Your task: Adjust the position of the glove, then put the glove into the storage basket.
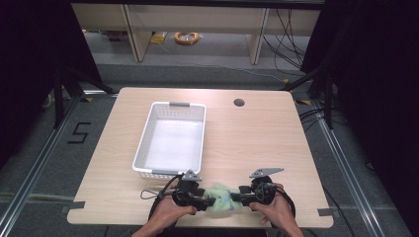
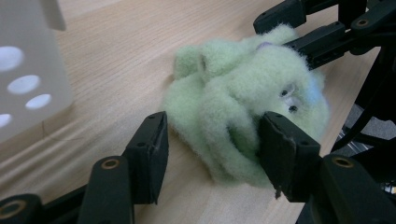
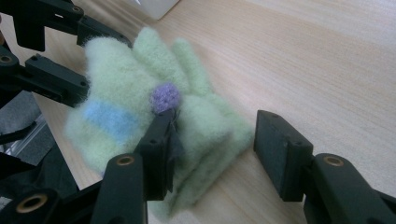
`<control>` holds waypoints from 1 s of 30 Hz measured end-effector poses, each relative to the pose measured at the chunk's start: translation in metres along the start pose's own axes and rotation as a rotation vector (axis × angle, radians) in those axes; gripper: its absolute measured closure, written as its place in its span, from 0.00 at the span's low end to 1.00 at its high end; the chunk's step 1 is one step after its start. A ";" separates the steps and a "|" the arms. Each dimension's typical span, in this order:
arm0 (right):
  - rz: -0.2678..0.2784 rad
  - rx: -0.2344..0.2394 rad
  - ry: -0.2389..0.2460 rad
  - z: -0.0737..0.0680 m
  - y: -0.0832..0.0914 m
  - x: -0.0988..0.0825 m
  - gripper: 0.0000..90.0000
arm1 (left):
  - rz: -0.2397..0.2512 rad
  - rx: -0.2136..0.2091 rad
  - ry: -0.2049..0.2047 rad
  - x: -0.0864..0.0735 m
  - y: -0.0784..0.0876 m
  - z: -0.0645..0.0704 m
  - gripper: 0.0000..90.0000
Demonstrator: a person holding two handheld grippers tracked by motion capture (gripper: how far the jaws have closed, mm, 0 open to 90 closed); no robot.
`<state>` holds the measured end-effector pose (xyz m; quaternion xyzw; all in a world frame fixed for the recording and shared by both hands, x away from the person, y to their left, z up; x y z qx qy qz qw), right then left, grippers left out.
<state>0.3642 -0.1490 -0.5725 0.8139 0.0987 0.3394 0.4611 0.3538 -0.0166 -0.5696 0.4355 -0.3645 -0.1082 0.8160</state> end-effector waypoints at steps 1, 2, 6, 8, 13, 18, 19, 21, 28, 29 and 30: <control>-0.001 0.005 -0.007 0.000 0.000 -0.001 0.56 | -0.002 -0.005 -0.011 0.000 -0.001 0.001 0.50; 0.002 0.017 -0.001 0.000 0.000 0.000 0.56 | -0.004 -0.007 -0.009 0.000 -0.002 0.002 0.51; 0.001 0.023 -0.018 -0.001 -0.001 -0.002 0.58 | -0.014 -0.014 -0.020 0.000 -0.004 0.004 0.54; 0.003 0.021 -0.011 0.000 -0.001 -0.002 0.58 | -0.014 -0.017 -0.014 0.000 -0.005 0.003 0.54; 0.000 0.046 -0.029 -0.002 -0.002 -0.002 0.58 | -0.018 -0.038 -0.026 -0.001 -0.005 0.006 0.62; 0.003 0.049 -0.032 0.001 -0.003 -0.002 0.58 | -0.005 -0.064 0.012 -0.002 -0.007 0.006 0.66; 0.003 0.054 -0.031 0.000 -0.003 -0.002 0.59 | -0.005 -0.064 0.012 -0.002 -0.007 0.006 0.66; 0.003 0.055 -0.032 0.000 -0.003 -0.003 0.59 | -0.023 -0.083 -0.003 -0.003 -0.006 0.005 0.68; 0.002 0.105 -0.030 -0.003 -0.003 -0.003 0.68 | -0.002 -0.111 0.021 -0.002 -0.007 0.007 0.79; 0.006 0.113 -0.021 -0.003 -0.004 -0.002 0.72 | 0.002 -0.113 0.021 -0.002 -0.007 0.007 0.79; 0.004 0.120 -0.026 -0.004 -0.003 -0.002 0.73 | 0.028 -0.110 0.037 0.000 -0.008 0.007 0.80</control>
Point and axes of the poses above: each handheld gripper's, and its own axes: y roughly backward along the jaws, x roughly out of its top, z roughly to its right, the point moved 10 cm from there along -y, roughly forward along the jaws, and after that the axes turned 11 degrees about -z, right-handed, at the moved point
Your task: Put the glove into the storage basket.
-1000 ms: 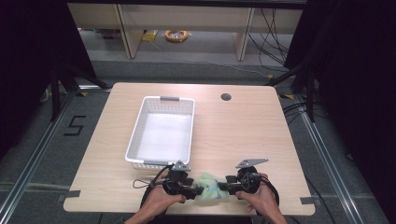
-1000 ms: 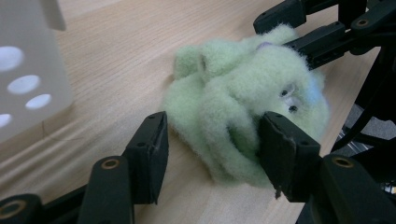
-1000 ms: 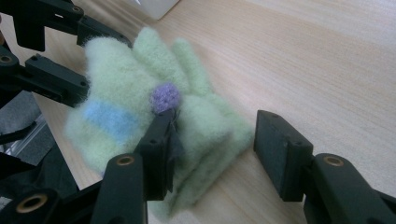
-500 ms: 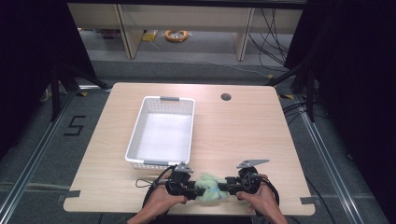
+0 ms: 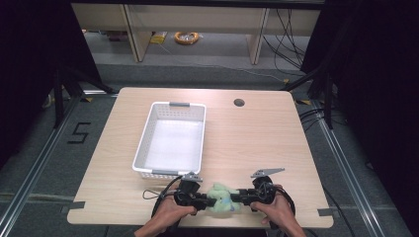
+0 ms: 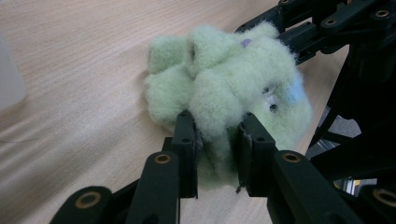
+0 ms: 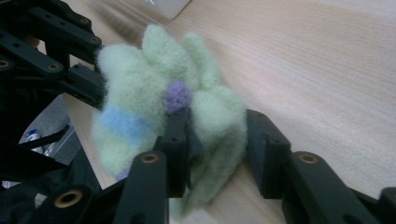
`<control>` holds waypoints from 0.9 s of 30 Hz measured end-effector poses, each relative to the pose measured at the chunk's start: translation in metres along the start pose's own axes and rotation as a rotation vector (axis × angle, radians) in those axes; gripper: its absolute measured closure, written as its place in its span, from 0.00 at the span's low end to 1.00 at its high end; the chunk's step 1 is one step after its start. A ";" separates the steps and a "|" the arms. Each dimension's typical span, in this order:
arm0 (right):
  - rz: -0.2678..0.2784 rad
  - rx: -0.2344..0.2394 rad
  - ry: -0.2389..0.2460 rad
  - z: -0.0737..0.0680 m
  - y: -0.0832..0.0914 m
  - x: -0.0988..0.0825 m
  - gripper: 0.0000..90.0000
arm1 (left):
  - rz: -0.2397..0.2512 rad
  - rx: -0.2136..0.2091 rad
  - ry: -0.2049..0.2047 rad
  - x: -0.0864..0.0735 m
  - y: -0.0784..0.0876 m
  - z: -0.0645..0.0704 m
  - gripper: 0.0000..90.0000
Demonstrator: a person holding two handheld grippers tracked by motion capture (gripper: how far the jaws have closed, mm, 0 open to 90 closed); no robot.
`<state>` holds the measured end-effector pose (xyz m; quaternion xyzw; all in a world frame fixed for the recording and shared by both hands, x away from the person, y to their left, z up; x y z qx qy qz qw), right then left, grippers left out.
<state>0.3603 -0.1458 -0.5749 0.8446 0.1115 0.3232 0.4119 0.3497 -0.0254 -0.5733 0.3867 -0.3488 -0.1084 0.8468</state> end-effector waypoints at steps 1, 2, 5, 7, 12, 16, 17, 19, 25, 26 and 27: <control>-0.002 0.000 -0.003 0.000 0.000 0.000 0.75 | 0.000 0.000 0.000 0.000 0.000 0.000 0.80; 0.001 0.001 -0.002 0.001 0.001 0.000 0.77 | -0.020 -0.007 -0.007 -0.002 0.002 0.000 0.81; 0.013 -0.006 0.008 0.000 0.001 0.001 0.80 | -0.009 0.006 -0.009 -0.001 0.002 0.001 0.82; 0.015 -0.002 0.013 -0.002 0.002 0.001 0.81 | -0.015 0.001 -0.031 -0.001 0.003 0.001 0.83; 0.033 -0.011 0.032 -0.006 0.006 0.003 0.83 | 0.003 0.013 -0.030 0.000 0.006 0.002 0.85; 0.043 -0.013 0.034 -0.010 0.009 0.004 0.83 | 0.000 0.006 -0.043 -0.001 0.011 0.003 0.86; 0.058 0.002 0.045 -0.015 0.012 0.006 0.83 | 0.007 0.012 -0.044 -0.001 0.014 0.004 0.86; 0.059 0.003 0.048 -0.016 0.012 0.007 0.83 | 0.007 -0.004 -0.048 -0.001 0.016 0.005 0.86; 0.081 -0.001 0.067 -0.025 0.020 0.012 0.83 | 0.018 -0.005 -0.066 0.003 0.026 0.009 0.86; 0.080 -0.020 0.067 -0.026 0.023 0.012 0.83 | 0.031 0.000 -0.077 0.006 0.030 0.011 0.86; 0.080 -0.020 0.067 -0.026 0.023 0.012 0.83 | 0.031 0.000 -0.077 0.006 0.030 0.011 0.86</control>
Point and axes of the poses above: each handheld gripper's, and its own axes: y roughly backward along the jaws, x roughly out of its top, z roughly to its right, the point moved 10 cm from there along -y, roughly forward along the jaws, and after that the axes turned 11 degrees about -z, right-handed, at the moved point
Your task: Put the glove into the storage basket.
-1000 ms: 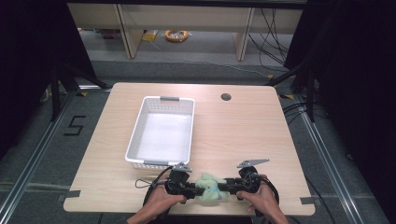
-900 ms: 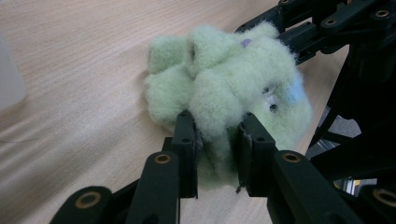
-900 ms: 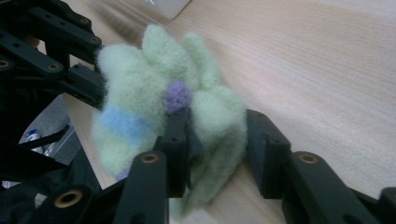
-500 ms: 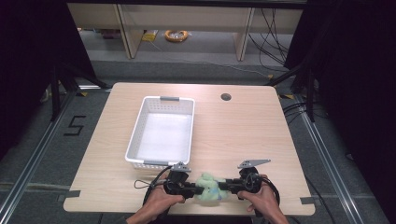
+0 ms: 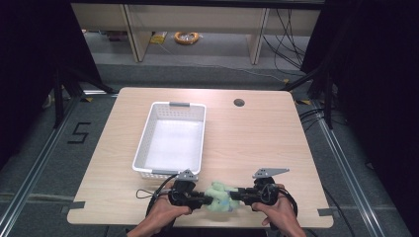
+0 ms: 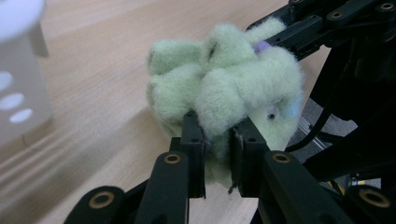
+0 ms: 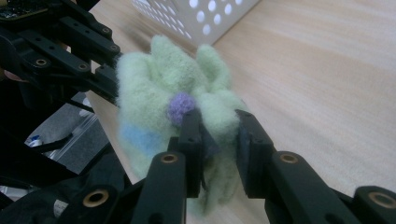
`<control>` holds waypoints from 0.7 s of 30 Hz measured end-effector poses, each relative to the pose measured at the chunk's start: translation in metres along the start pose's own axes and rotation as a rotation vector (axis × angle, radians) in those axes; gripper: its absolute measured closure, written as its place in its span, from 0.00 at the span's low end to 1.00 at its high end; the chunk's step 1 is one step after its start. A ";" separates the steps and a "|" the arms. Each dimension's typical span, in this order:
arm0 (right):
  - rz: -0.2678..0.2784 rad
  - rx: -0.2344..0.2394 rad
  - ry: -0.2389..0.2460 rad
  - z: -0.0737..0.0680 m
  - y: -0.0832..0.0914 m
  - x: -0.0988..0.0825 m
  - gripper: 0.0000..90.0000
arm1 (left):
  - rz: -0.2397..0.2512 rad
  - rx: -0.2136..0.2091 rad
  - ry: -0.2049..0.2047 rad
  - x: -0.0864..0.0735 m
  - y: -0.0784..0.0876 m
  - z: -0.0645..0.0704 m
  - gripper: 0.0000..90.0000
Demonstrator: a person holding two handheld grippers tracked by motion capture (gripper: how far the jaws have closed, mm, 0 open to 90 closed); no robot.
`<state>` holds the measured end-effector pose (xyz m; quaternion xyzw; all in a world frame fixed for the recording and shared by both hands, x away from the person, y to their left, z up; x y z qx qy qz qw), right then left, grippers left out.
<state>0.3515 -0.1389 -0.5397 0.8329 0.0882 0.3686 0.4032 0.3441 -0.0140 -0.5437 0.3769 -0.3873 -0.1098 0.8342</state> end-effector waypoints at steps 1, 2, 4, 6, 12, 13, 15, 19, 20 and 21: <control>0.012 0.007 0.011 -0.004 0.004 0.004 0.83 | 0.009 -0.007 -0.003 0.002 0.004 0.003 0.86; 0.011 -0.002 0.015 -0.005 0.006 0.005 0.83 | 0.009 -0.007 -0.003 0.002 0.004 0.003 0.86; 0.024 -0.008 0.035 -0.008 0.010 0.010 0.83 | 0.023 0.002 -0.017 0.006 0.012 0.004 0.86; 0.035 0.006 0.033 -0.012 0.012 0.014 0.83 | 0.032 -0.007 -0.013 0.009 0.017 0.004 0.86; 0.061 0.005 0.068 -0.021 0.016 0.032 0.83 | 0.036 0.016 -0.032 0.016 0.041 0.003 0.85; 0.065 0.012 0.074 -0.024 0.016 0.036 0.83 | 0.036 0.023 -0.037 0.018 0.046 0.002 0.85; 0.073 0.032 0.075 -0.030 0.017 0.044 0.83 | 0.042 0.021 -0.032 0.021 0.055 0.000 0.85; 0.084 0.031 0.075 -0.037 0.019 0.061 0.83 | 0.049 0.039 -0.020 0.028 0.073 -0.008 0.85; 0.084 0.031 0.075 -0.037 0.019 0.061 0.83 | 0.049 0.039 -0.020 0.028 0.073 -0.008 0.85; 0.094 0.030 0.094 -0.038 0.017 0.071 0.83 | 0.055 0.044 -0.006 0.032 0.080 -0.013 0.85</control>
Point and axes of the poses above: each handheld gripper's, and its own axes: y roughly backward along the jaws, x roughly out of its top, z roughly to its right, the point moved 10 cm from there along -y, roughly forward along the jaws, and after that the axes turned 11 degrees about -z, right-handed, at the moved point
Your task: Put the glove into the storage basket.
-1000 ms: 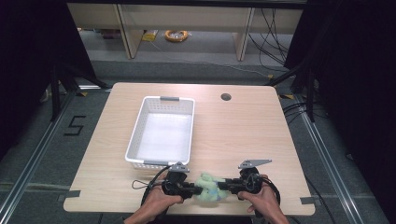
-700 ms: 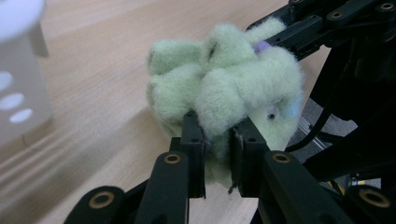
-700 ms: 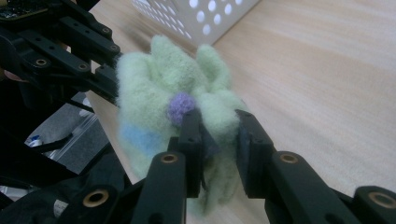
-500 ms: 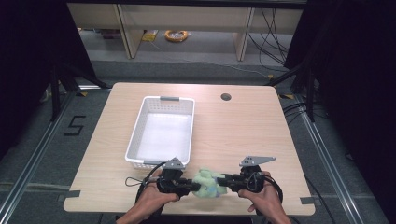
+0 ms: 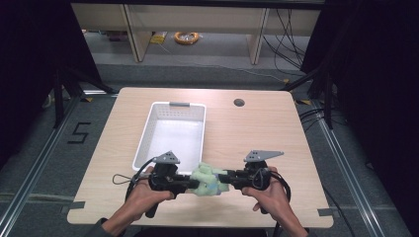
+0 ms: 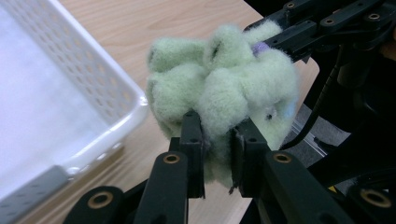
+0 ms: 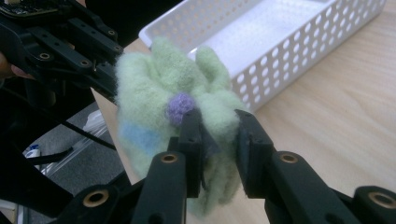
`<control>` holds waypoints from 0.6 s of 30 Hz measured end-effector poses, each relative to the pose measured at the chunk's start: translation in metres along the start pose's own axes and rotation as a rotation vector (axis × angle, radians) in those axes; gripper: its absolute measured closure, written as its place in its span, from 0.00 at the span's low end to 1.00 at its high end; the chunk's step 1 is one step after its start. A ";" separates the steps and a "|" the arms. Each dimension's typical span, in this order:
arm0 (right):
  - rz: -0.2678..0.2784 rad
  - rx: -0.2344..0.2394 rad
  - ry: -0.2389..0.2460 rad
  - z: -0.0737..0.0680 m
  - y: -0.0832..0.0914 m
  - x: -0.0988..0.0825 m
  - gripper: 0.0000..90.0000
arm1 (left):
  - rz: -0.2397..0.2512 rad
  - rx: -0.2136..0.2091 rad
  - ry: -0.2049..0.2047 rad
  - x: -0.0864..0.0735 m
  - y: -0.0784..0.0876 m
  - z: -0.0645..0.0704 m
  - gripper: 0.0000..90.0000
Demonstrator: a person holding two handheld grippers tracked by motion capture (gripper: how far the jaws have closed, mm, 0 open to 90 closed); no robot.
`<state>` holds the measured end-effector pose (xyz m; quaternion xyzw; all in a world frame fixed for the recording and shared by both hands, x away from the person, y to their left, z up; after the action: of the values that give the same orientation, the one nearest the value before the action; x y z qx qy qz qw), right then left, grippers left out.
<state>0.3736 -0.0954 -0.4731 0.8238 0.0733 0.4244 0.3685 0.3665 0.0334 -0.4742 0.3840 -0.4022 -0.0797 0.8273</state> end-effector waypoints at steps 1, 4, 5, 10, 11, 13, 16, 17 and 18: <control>-0.006 -0.014 0.002 0.001 -0.001 0.004 0.83 | 0.000 0.000 0.000 0.000 0.000 0.000 0.85; -0.001 0.001 0.006 -0.002 -0.008 0.019 0.83 | 0.011 0.009 0.036 0.005 0.012 -0.014 0.85; -0.004 -0.007 0.012 -0.001 -0.009 0.022 0.83 | 0.009 0.012 0.040 0.005 0.015 -0.018 0.85; -0.025 0.006 -0.002 -0.003 -0.022 0.047 0.83 | 0.020 0.045 0.075 0.010 0.032 -0.040 0.85; -0.034 -0.009 0.003 -0.003 -0.024 0.052 0.83 | 0.018 0.046 0.084 0.011 0.035 -0.043 0.85; -0.044 -0.010 0.005 -0.003 -0.030 0.061 0.83 | 0.014 0.052 0.094 0.013 0.040 -0.053 0.85; -0.055 -0.014 0.013 -0.003 -0.035 0.069 0.83 | 0.011 0.067 0.104 0.014 0.045 -0.061 0.85; -0.058 -0.014 0.022 -0.003 -0.040 0.074 0.83 | 0.013 0.080 0.113 0.014 0.046 -0.065 0.85; -0.067 -0.016 0.015 -0.004 -0.043 0.077 0.83 | 0.009 0.084 0.118 0.014 0.047 -0.068 0.85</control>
<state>0.4273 -0.0295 -0.4507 0.8147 0.1002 0.4184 0.3886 0.4169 0.0988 -0.4585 0.4206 -0.3575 -0.0362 0.8331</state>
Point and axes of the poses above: each handheld gripper's, and its own axes: y roughly backward along the jaws, x roughly out of its top, z roughly to its right, the point moved 10 cm from there along -y, roughly forward along the jaws, and after that the axes turned 11 degrees about -z, right-handed, at the moved point
